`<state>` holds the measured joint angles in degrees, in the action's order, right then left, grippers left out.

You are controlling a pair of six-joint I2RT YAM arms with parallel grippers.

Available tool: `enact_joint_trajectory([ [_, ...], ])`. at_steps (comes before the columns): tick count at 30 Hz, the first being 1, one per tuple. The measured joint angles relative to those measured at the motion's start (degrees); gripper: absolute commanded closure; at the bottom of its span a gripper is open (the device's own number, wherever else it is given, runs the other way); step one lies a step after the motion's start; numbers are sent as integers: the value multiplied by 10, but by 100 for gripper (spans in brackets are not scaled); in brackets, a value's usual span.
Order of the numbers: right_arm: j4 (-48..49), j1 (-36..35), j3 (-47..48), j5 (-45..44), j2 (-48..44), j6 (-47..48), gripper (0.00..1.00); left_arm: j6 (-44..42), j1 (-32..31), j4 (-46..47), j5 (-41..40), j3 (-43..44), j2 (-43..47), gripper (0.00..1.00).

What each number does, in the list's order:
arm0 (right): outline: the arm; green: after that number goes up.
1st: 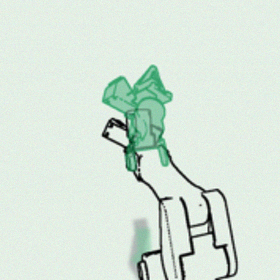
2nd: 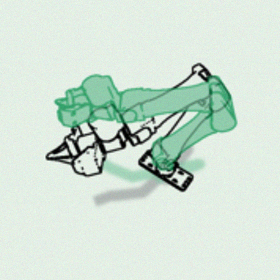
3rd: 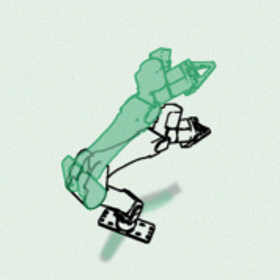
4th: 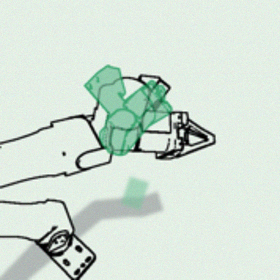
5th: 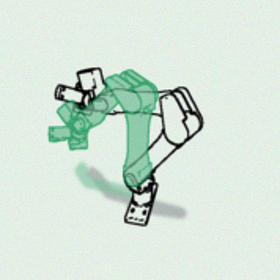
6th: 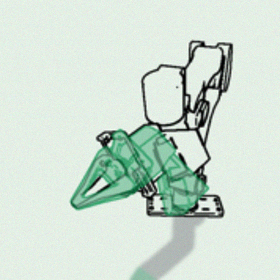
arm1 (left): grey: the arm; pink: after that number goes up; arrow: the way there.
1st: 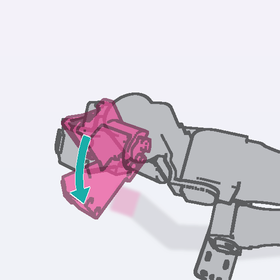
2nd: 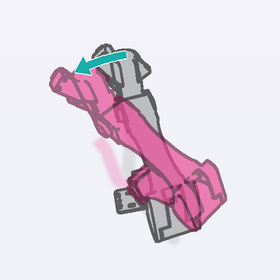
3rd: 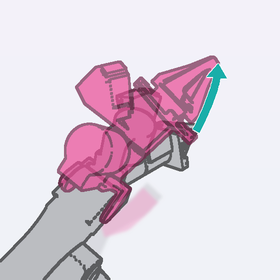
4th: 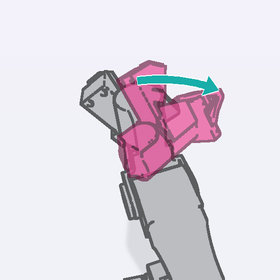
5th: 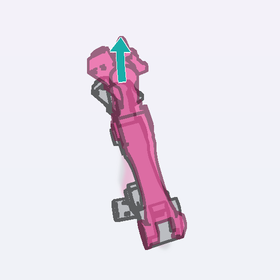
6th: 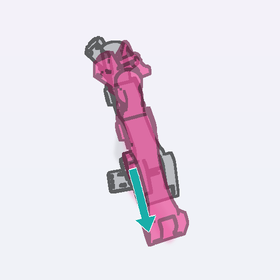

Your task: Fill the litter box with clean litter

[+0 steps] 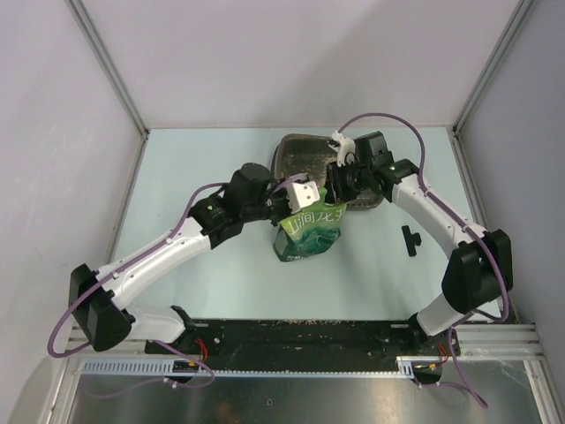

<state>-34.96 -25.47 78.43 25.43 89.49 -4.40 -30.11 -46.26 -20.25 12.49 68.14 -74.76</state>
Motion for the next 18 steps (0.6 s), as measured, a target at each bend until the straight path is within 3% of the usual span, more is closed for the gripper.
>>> enact_joint_trajectory([
  [6,62,47,-23,134,28,-61,100,-47,0,29,-5,-24,4,100],
  [12,140,106,-35,295,61,-190,100,-78,0,52,-17,-37,7,100],
  [18,205,153,-47,367,72,-285,100,-80,0,45,-35,-25,4,100],
])
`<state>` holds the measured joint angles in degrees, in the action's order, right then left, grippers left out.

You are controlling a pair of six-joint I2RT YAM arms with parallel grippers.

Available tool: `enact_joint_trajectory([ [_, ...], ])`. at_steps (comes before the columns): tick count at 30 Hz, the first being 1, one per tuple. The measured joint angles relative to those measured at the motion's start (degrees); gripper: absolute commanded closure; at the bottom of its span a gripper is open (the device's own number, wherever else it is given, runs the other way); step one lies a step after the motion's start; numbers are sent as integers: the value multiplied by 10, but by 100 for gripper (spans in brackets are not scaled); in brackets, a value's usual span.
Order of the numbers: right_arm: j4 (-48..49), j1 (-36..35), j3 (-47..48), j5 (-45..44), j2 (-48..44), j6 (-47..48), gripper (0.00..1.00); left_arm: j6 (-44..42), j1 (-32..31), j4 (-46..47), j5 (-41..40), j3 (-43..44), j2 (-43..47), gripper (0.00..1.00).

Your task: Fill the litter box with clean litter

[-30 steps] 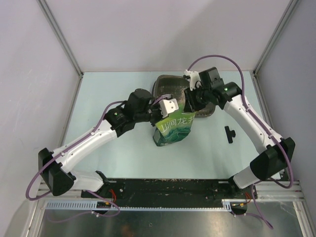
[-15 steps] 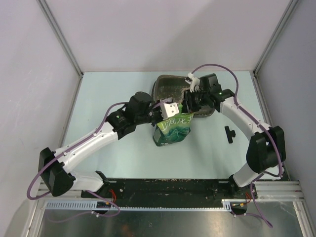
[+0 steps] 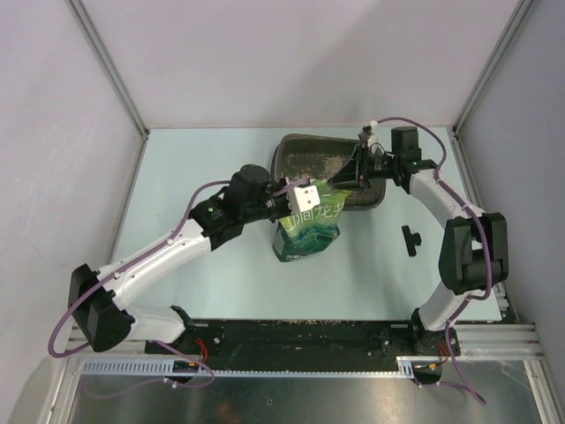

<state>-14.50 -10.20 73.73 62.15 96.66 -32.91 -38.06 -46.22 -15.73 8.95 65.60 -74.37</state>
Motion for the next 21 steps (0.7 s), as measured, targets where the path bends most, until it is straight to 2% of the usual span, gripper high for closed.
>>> enact_joint_trajectory([
  [7,47,78,-7,78,-1,-84,100,-15,0,-14,7,5,2,100],
  [11,44,125,-7,113,-11,-95,100,-21,0,-18,17,5,5,100],
  [13,45,129,-12,118,-17,-92,100,-21,-1,-21,21,5,7,100],
  [17,140,96,-48,124,-12,-163,100,-21,0,-31,21,5,13,100],
  [21,167,101,-49,139,-8,-185,100,-21,0,-36,21,3,18,100],
])
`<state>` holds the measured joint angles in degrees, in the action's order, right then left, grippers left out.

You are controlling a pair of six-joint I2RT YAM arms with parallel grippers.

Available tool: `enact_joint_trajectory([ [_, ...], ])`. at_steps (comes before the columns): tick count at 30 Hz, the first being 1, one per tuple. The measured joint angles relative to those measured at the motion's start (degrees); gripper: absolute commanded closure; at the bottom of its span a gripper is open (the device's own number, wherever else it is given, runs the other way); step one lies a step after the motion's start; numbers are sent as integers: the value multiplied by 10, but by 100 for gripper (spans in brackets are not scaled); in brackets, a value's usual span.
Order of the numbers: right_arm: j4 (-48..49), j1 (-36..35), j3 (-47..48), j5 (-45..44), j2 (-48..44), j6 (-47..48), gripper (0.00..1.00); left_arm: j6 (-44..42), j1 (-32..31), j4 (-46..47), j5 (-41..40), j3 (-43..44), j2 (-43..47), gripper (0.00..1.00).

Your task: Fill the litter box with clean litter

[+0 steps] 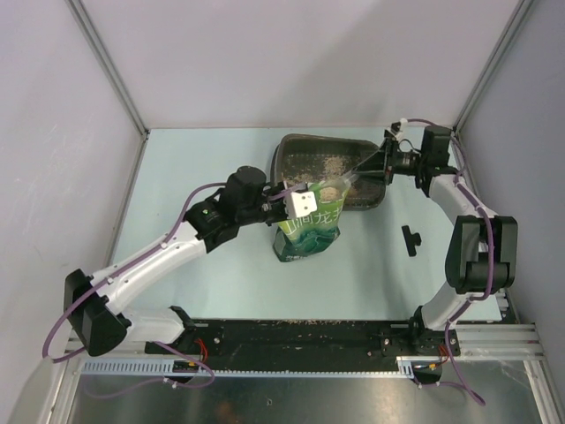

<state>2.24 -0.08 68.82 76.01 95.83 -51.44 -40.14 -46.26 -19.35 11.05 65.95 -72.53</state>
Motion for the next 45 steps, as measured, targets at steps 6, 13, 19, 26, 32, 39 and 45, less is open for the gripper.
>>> enact_joint_trajectory([
  [6,58,31,0,23,5,-56,100,-10,0,3,-6,-4,2,100],
  [13,88,44,2,42,5,-75,100,-24,-1,7,-10,-6,3,100],
  [19,90,60,2,56,5,-86,100,-29,-3,11,-10,-9,3,100],
  [26,112,86,3,58,2,-112,100,-37,-3,11,-18,-9,3,100],
  [32,115,96,3,58,-1,-115,100,-39,-3,11,-20,-9,3,100],
  [39,163,110,5,58,0,-149,100,-39,-2,11,-28,-9,3,100],
  [45,193,127,11,58,6,-168,100,-40,0,11,-34,-9,3,100],
])
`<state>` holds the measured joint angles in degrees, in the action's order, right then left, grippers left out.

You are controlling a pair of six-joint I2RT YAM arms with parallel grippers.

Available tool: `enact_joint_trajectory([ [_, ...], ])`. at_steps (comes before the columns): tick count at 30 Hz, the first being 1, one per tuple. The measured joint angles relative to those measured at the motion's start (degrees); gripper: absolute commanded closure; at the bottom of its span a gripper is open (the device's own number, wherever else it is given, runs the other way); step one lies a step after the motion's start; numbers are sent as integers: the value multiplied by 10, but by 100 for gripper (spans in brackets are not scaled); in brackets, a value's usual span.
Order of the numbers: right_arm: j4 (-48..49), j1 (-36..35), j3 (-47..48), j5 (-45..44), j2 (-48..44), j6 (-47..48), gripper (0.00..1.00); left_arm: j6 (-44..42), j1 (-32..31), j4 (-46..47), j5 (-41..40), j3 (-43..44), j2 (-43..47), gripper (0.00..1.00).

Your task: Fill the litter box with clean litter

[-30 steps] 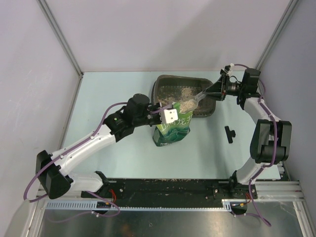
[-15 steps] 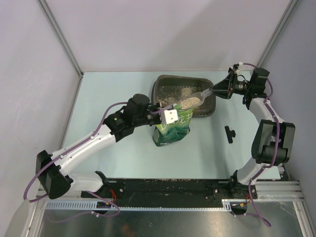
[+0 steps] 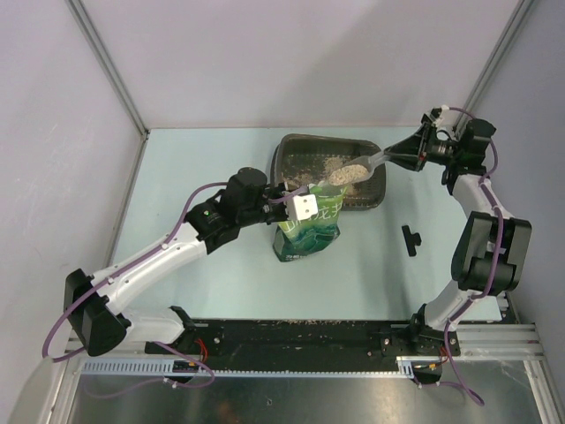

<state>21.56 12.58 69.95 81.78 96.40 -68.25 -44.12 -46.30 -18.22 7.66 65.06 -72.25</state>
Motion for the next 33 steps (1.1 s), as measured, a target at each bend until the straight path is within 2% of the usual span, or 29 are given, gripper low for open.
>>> enact_joint_trajectory([
  [15,23,27,69,-14,64,-16,100,-1,2,11,-1,-10,2,100],
  [24,20,59,126,-35,162,17,100,-1,2,14,-5,-20,12,100],
  [28,-22,69,156,-54,197,68,100,-1,2,14,-6,-24,18,100],
  [33,-165,74,224,-108,219,200,100,-1,2,14,-11,-24,18,100],
])
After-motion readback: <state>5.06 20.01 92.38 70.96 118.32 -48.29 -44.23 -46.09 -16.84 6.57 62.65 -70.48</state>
